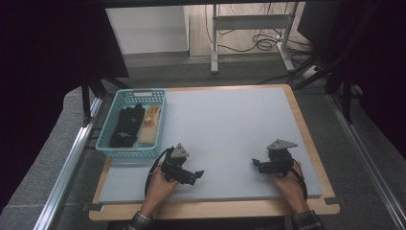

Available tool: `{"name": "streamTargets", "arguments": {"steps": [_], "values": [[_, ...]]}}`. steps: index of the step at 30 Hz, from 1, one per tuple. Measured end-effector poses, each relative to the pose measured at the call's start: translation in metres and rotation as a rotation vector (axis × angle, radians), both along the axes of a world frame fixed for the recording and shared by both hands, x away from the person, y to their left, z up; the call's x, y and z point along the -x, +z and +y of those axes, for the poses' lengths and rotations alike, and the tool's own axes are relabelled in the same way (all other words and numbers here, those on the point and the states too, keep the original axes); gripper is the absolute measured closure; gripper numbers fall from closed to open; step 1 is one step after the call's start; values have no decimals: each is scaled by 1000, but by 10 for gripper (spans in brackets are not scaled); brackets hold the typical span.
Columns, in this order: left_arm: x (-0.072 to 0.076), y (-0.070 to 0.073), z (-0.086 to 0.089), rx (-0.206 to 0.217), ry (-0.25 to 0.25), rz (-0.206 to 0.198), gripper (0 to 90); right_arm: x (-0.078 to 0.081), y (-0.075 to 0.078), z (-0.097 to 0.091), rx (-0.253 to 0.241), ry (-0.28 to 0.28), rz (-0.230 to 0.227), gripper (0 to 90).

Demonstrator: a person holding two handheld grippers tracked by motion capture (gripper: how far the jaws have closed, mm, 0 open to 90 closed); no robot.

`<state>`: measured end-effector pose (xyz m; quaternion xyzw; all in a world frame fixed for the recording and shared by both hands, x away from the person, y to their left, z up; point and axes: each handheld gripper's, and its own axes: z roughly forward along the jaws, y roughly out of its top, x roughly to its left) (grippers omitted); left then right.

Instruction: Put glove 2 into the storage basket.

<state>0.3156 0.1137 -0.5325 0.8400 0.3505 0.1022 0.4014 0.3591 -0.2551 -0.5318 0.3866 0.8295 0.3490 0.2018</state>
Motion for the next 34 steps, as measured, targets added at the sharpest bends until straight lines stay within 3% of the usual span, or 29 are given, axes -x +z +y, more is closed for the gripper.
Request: {"name": "streamTargets", "arguments": {"steps": [4,13,34], "values": [[0,-4,-2,-16,0,10,0,0,0,0,2,2,-2,173],[1,-14,-12,-113,4,7,0,0,0,0,-1,1,2,173],[2,-15,-13,-114,7,-1,0,-1,0,-1,-9,7,13,171]]}}
